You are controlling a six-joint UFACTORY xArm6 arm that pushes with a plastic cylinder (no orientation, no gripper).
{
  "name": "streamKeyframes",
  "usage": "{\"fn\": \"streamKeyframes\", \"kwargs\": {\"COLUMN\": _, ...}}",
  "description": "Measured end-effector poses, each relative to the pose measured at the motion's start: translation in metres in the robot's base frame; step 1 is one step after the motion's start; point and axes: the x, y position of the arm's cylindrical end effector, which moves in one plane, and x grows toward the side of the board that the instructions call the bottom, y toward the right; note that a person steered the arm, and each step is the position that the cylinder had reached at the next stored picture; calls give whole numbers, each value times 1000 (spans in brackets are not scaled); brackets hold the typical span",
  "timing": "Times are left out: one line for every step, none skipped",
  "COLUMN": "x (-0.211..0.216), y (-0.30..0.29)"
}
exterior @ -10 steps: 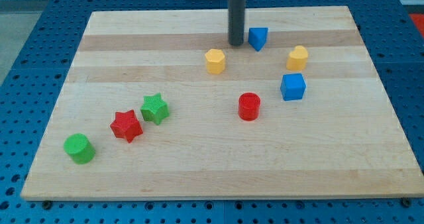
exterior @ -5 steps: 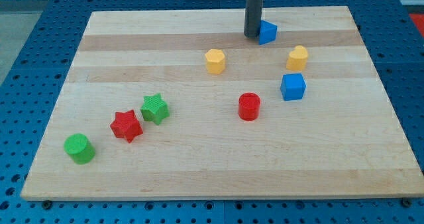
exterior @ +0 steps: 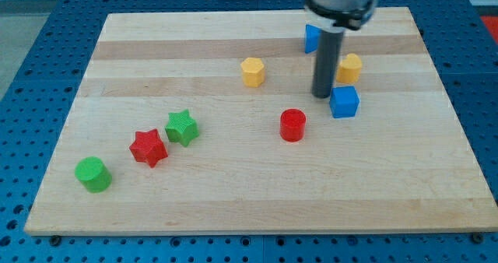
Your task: Place the yellow heart in between yellow hexagon and blue triangle
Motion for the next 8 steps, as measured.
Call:
{"fn": "streamKeyframes", "kwargs": {"x": -1, "y": 41}}
{"fn": "streamKeyframes", "kwargs": {"x": -4, "y": 46}}
{"fn": "streamKeyframes", "kwargs": {"x": -24, "y": 53}}
{"fn": "streamKeyframes", "kwargs": {"x": -30, "y": 55}}
{"fn": "streamKeyframes", "kwargs": {"x": -30, "y": 55}}
{"fn": "streamKeyframes", "kwargs": {"x": -38, "y": 55}}
{"fn": "streamKeyframes", "kwargs": {"x": -44, "y": 57}}
{"fn": "streamKeyframes", "kwargs": {"x": -44, "y": 57}}
